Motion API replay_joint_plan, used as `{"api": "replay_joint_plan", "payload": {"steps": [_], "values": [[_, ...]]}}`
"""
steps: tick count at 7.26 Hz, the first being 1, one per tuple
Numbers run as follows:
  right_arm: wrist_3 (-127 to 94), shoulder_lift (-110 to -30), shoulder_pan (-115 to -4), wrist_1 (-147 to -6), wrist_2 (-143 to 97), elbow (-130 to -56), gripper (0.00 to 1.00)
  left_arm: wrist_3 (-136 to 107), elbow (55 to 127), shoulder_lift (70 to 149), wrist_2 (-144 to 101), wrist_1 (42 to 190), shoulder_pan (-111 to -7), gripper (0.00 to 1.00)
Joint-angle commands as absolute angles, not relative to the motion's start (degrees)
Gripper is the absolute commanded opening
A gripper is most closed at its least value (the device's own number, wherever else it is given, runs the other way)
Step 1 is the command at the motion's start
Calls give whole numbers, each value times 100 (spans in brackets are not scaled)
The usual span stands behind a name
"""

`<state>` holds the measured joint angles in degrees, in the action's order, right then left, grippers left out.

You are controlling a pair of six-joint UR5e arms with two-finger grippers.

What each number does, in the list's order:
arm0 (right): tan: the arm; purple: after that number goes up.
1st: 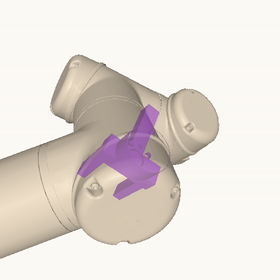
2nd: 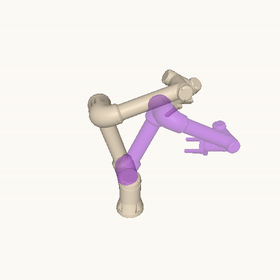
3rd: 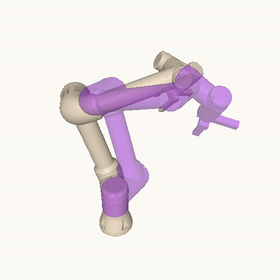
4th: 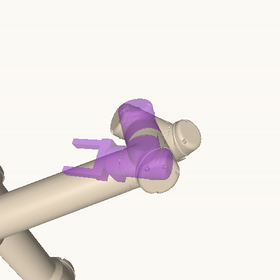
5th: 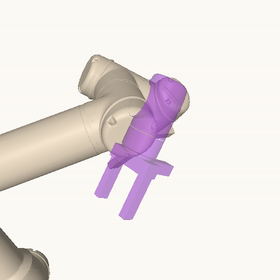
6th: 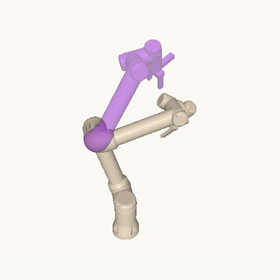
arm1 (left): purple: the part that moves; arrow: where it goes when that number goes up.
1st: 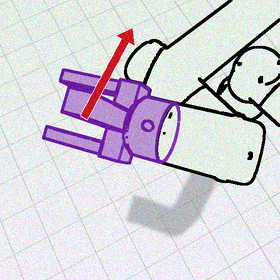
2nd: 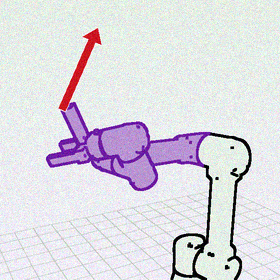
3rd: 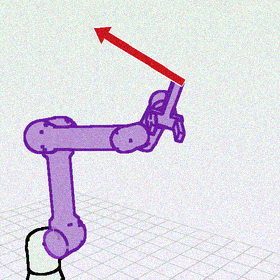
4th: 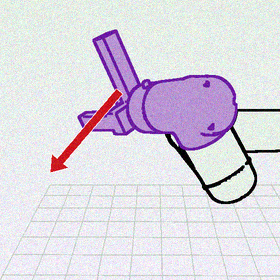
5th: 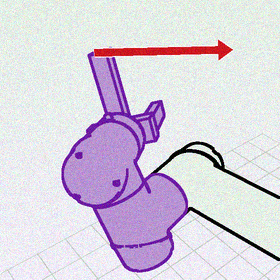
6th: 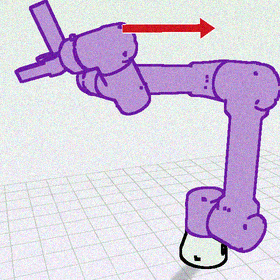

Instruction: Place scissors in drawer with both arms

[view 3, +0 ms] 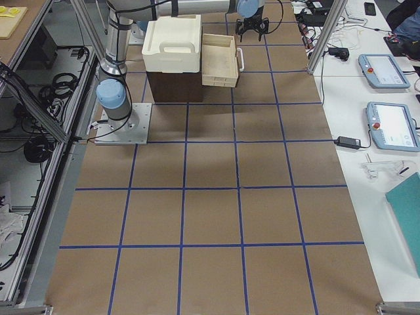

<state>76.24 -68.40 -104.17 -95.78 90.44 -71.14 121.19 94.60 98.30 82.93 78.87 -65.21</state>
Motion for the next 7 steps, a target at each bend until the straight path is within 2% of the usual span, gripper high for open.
{"api": "replay_joint_plan", "payload": {"steps": [1,4,7], "values": [[6850,-7896,-10415,-9457,9088,-7740,98,11009,9238,9624,8070,8322,-7187,14],[4836,-8971,-10424,-9439,9070,-8559,99,9216,8991,9720,7937,8271,-8450,14],[1897,-9122,-10380,-9431,9079,-8587,100,7729,8912,9747,7937,8130,-9411,14]]}}
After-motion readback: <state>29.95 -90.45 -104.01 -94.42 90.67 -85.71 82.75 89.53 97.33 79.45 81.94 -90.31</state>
